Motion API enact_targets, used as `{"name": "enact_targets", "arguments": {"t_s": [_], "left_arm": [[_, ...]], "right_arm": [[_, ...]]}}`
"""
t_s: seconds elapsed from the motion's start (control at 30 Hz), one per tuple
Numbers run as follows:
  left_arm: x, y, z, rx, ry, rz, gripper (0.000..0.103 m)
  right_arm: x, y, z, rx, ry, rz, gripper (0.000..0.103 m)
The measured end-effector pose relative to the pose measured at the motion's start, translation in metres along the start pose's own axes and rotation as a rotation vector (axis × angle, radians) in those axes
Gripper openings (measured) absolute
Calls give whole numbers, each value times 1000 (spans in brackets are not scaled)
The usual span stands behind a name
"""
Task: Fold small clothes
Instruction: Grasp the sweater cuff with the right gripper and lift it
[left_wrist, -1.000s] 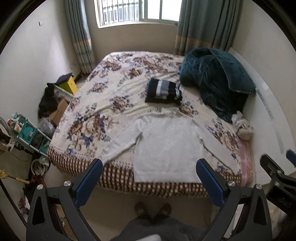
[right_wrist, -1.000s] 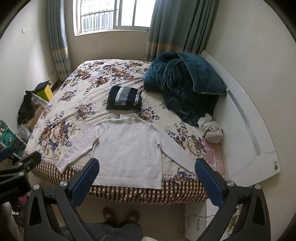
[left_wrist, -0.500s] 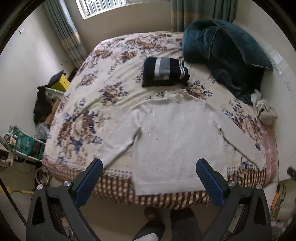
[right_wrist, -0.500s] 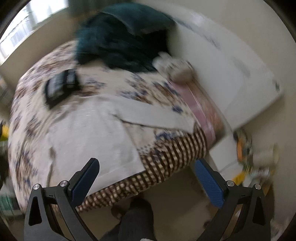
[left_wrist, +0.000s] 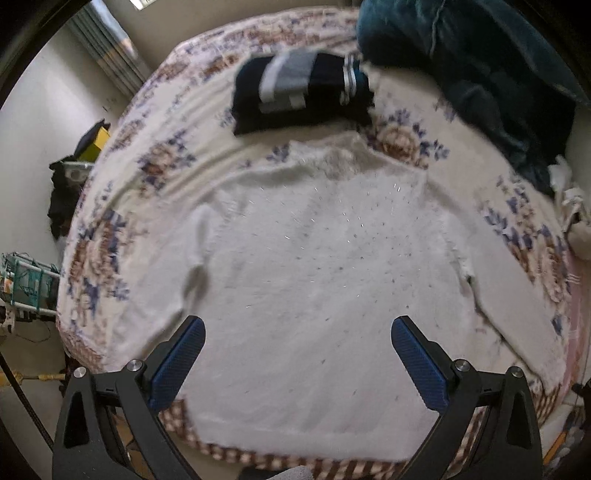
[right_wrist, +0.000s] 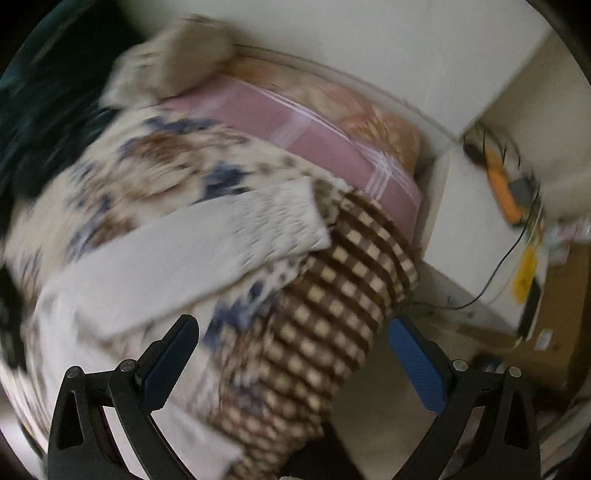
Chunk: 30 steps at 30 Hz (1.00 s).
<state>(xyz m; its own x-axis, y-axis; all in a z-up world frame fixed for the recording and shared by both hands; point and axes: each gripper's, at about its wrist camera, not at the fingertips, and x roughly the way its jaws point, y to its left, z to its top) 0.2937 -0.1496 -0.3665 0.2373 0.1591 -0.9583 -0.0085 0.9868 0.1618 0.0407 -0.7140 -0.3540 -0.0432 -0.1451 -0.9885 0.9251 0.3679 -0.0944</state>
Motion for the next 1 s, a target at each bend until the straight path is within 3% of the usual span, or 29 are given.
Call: {"name": "enact_targets", "arguments": {"t_s": [0.1, 0.23, 0.3, 0.37, 0.4, 0.43, 0.5, 0.67, 0.9, 1.0], "left_arm": [[39, -13, 0, -16, 65, 1, 103], [86, -22, -4, -29, 131, -1, 103], [103, -23, -5, -32, 148, 5, 103], [118, -19, -8, -44, 161, 3, 103], [126, -15, -9, -54, 167, 4, 103], [133, -9, -9, -66, 172, 0, 103], [142, 1, -9, -90, 175, 3, 103], [148, 52, -1, -185, 141, 1, 103], [160, 180, 20, -439, 90, 71, 103], [162, 237, 21, -531, 68, 100, 103]], "right_arm": [[64, -21, 21, 141, 45, 42, 100], [139, -43, 30, 325, 93, 147, 87], [164, -48, 32, 409, 79, 205, 75], [174, -48, 34, 472, -5, 240, 71], [171, -44, 34, 470, -65, 233, 60], [168, -38, 35, 450, -117, 215, 38], [161, -21, 36, 390, -172, 172, 12], [120, 55, 26, 177, -272, 137, 11], [16, 247, -27, -160, -312, 385, 11], [-28, 350, -69, -330, -310, 494, 11]]}}
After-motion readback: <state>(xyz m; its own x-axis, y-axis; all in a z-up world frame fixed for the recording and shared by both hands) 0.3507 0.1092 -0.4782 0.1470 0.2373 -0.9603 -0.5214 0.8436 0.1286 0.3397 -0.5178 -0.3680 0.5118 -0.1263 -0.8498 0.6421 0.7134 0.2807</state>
